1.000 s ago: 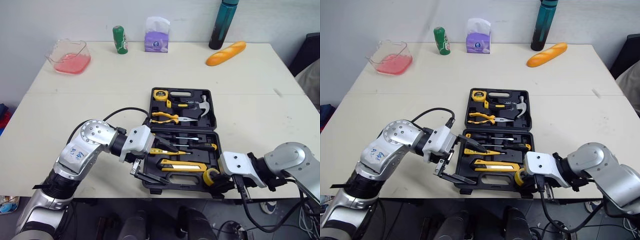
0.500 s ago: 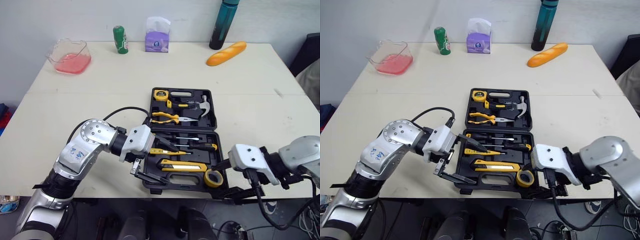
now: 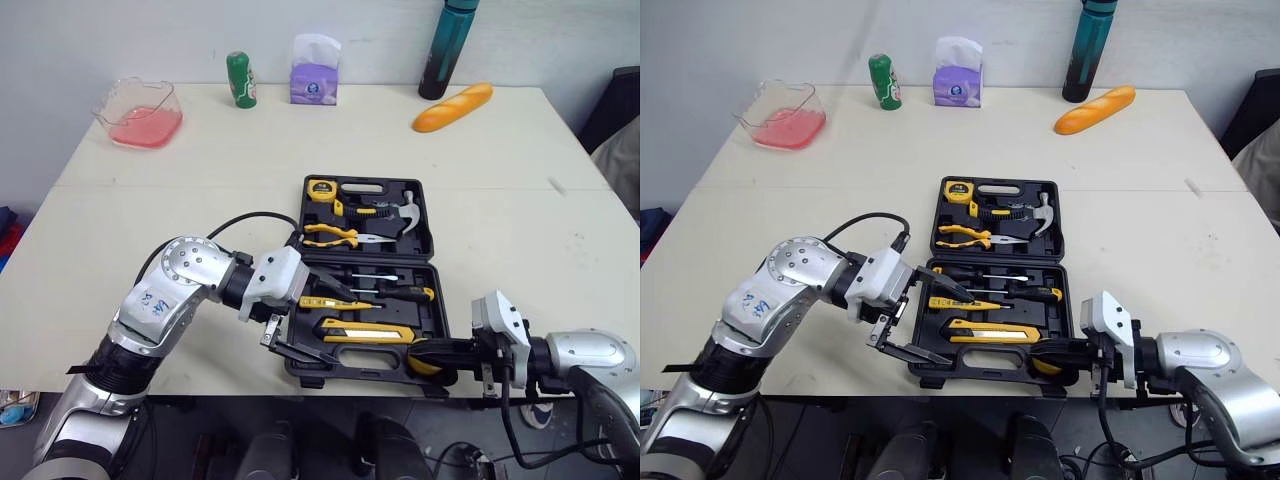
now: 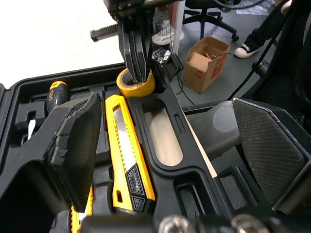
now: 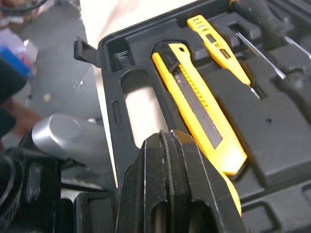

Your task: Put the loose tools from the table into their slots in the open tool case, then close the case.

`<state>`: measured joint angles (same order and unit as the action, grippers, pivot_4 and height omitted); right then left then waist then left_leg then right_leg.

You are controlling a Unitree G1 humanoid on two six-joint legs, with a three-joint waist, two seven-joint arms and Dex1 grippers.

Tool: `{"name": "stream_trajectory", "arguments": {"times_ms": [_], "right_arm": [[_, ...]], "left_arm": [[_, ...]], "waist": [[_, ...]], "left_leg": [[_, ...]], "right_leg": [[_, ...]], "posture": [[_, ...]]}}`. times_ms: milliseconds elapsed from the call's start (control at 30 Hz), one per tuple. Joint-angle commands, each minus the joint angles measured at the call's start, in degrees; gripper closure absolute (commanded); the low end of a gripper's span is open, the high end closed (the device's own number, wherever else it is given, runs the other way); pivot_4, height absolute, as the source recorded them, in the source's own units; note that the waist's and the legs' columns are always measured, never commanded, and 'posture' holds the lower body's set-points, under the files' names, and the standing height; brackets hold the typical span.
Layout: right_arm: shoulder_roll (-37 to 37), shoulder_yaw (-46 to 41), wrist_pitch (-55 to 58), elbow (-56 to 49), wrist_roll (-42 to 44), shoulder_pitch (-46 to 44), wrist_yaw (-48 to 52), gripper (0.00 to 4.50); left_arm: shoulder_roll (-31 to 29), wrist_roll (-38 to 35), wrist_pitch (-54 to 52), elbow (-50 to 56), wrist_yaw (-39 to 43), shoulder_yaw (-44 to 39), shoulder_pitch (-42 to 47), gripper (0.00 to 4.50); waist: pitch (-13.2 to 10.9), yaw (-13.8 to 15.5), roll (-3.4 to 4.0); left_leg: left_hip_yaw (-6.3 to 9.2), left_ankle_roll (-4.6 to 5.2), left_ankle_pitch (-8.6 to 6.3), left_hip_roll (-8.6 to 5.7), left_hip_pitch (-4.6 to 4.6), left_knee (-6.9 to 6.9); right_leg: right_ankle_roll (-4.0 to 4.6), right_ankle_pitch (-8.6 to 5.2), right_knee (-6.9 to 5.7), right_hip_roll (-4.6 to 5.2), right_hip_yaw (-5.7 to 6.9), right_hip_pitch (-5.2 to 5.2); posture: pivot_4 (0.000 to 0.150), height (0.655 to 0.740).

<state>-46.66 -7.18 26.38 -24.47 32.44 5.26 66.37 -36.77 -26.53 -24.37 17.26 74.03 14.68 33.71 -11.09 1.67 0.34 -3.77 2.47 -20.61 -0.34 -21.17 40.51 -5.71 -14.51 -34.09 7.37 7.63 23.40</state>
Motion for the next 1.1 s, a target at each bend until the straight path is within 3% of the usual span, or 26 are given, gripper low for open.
{"name": "stream_trajectory", "arguments": {"times_ms": [33,200,367,600,867,1000,1100], "right_arm": [[1.59,0.89,-5.18,1.62,-2.77,1.64,-0.52,4.43],[4.89,2.53,-10.88,7.96,-5.86,3.09,-1.51,4.43],[5.65,4.12,-16.70,9.71,-8.34,8.32,-1.36,4.43],[6.40,4.79,-21.64,12.33,-10.07,8.62,-3.76,4.43],[0.92,-1.44,-8.62,1.04,0.88,9.40,-5.46,4.43],[-3.64,-9.71,2.10,1.50,8.93,2.01,-9.63,4.43],[-6.84,-11.18,5.70,5.65,5.70,-3.90,-13.35,4.43]], "left_arm": [[0.15,-0.56,0.32,0.39,0.96,-0.24,1.45,0.00],[0.00,0.01,0.87,-0.18,1.87,-0.07,1.83,0.00],[-0.52,1.18,2.21,-1.17,2.91,0.15,2.26,0.00],[0.06,1.65,2.80,-2.02,3.21,0.19,2.44,0.00],[-0.32,1.85,2.14,-2.87,2.24,-1.17,1.77,0.00],[-2.13,5.05,2.27,-7.35,-3.04,-4.11,-0.82,0.00],[-3.97,7.45,2.84,-11.76,-8.62,-8.53,-3.80,0.00]], "waist": [[0.00,-0.01,0.00],[0.00,-0.15,0.00],[0.06,0.05,-0.07],[0.21,-0.11,-0.32],[0.18,0.14,-0.27],[0.10,-0.24,-0.14],[0.04,-0.51,-0.04]], "left_leg": [[0.01,0.00,0.00,0.00,0.00,0.00],[-0.02,0.00,0.00,0.01,0.03,0.00],[0.00,0.00,0.00,0.00,0.11,0.00],[0.03,0.00,-0.01,0.03,0.21,0.00],[0.07,0.01,-0.06,0.03,0.83,-0.35],[0.05,0.00,-0.07,0.04,0.84,-0.35],[-0.01,-0.05,-0.09,0.13,0.91,-0.44]], "right_leg": [[0.00,0.00,0.00,0.00,0.01,0.00],[0.00,0.00,-0.01,-0.02,-0.03,0.00],[0.00,0.00,0.01,-0.03,-0.02,-0.10],[0.00,0.00,0.02,-0.03,-0.02,-0.19],[0.04,-0.02,0.27,0.20,-0.05,-0.81],[0.04,-0.02,0.27,0.30,-0.07,-0.80],[0.13,-0.07,0.25,0.29,-0.11,-0.75]], "posture": [[0.150,0.7348],[0.150,0.7348],[0.150,0.7348],[0.150,0.7348],[0.150,0.7348],[0.150,0.7348],[0.150,0.7348]]}}
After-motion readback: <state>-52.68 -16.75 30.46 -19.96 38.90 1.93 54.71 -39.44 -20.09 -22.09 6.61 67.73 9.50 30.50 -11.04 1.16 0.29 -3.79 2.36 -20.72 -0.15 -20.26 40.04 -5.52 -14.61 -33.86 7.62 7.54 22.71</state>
